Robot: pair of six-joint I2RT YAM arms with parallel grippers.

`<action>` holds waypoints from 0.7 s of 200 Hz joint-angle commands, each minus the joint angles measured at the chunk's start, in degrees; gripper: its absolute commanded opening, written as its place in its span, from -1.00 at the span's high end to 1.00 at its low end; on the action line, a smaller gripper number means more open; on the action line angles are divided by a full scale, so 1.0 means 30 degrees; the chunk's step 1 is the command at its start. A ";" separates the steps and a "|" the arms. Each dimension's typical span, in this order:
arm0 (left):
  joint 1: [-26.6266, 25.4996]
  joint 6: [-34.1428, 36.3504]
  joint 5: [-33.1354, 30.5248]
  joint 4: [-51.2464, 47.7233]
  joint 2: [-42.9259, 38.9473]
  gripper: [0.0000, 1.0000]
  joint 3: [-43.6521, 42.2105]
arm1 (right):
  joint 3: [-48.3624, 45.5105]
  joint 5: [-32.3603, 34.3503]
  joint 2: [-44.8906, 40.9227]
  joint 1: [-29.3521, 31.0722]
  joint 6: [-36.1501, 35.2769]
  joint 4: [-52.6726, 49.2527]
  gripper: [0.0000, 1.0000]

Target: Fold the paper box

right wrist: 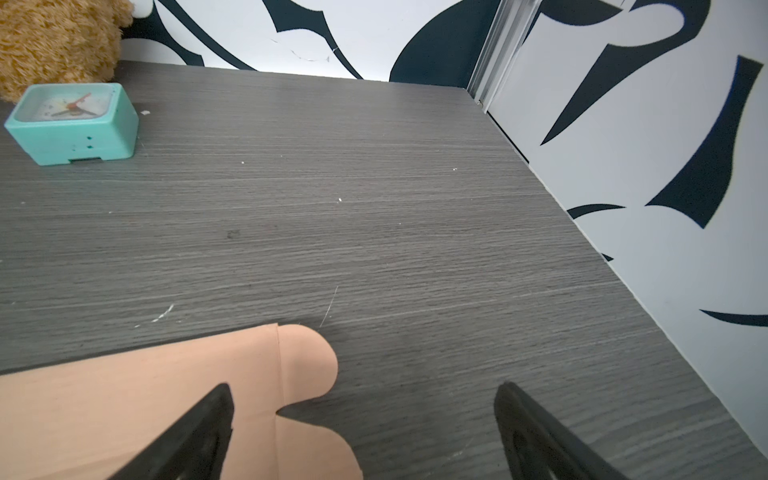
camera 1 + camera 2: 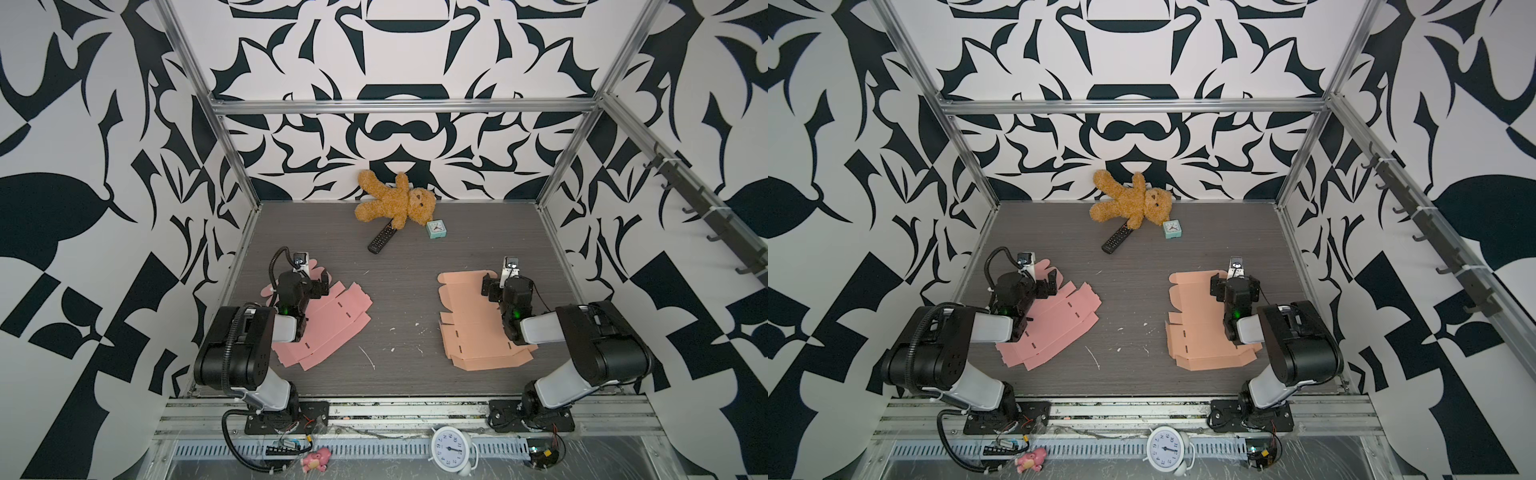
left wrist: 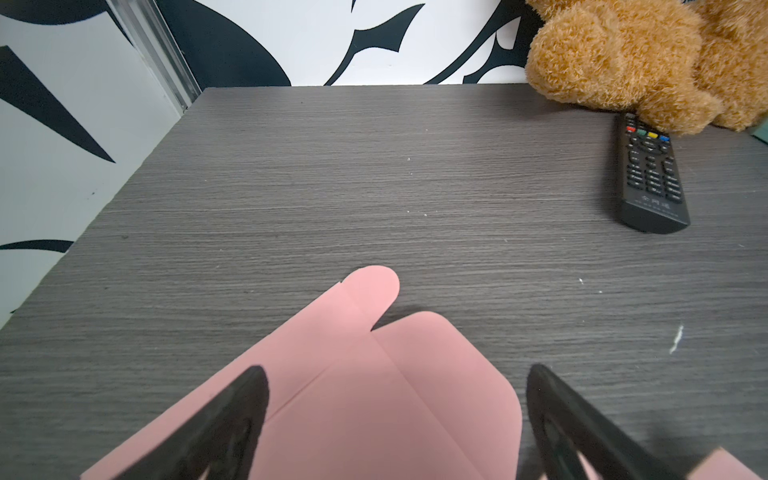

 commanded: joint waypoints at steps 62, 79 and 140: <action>0.0059 0.0165 0.0182 0.0121 -0.0005 -0.98 0.0188 | 0.0432 0.0033 -0.0335 -0.0058 -0.0090 0.0161 -0.99; 0.0054 0.0165 0.0172 0.0118 -0.0011 -0.98 0.0200 | 0.0542 -0.0002 -0.0248 -0.0041 -0.0162 0.0062 -0.99; 0.0067 -0.0088 -0.0260 0.0418 -0.0848 -0.98 -0.0291 | 0.0769 0.0537 -0.1920 -0.0049 0.0071 -0.1678 -1.00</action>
